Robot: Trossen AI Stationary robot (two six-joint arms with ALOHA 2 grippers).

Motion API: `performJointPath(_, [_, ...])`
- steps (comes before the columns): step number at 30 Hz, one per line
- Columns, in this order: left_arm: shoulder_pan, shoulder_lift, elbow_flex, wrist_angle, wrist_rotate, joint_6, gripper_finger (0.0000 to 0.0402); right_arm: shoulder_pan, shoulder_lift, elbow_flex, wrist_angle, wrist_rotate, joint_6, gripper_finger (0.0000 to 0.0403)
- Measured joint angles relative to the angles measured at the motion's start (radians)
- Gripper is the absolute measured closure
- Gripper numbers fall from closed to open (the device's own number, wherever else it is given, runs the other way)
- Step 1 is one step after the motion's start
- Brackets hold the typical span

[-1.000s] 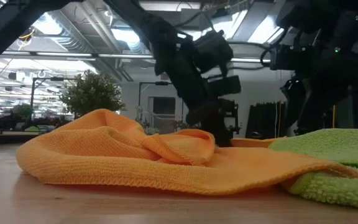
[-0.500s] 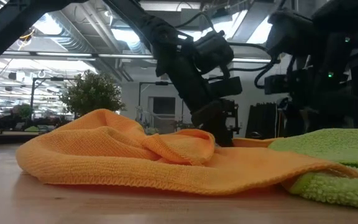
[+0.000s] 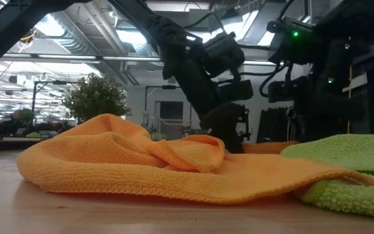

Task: Fold microfiber towels
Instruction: Fold the top orange microfiber cloth

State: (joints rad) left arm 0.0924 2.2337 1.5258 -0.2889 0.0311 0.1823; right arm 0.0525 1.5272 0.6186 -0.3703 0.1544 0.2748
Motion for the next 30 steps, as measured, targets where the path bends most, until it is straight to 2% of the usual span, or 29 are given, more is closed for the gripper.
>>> performJointPath(5, [0.001, 0.0, 0.0, -0.005, 0.002, -0.046, 0.0383, -0.002, 0.001, -0.002, 0.009, 0.014, 0.048, 0.034])
performJointPath(8, [0.001, -0.017, -0.001, -0.023, 0.003, -0.076, 0.0393, -0.005, -0.005, 0.001, 0.002, -0.021, 0.075, 0.0386])
performJointPath(16, [-0.009, -0.13, -0.006, -0.205, 0.078, -0.199, 0.04, -0.001, -0.032, 0.104, -0.047, -0.239, 0.124, 0.0396])
performJointPath(23, [-0.048, -0.237, -0.004, -0.318, 0.174, -0.322, 0.0401, 0.024, -0.037, 0.227, -0.145, -0.361, 0.142, 0.0397])
performJointPath(26, [-0.064, -0.258, -0.002, -0.349, 0.213, -0.359, 0.0401, 0.03, -0.037, 0.267, -0.16, -0.397, 0.139, 0.0397])
performJointPath(30, [-0.077, -0.252, -0.003, -0.367, 0.215, -0.364, 0.0401, 0.031, -0.037, 0.283, -0.166, -0.383, 0.138, 0.0397])
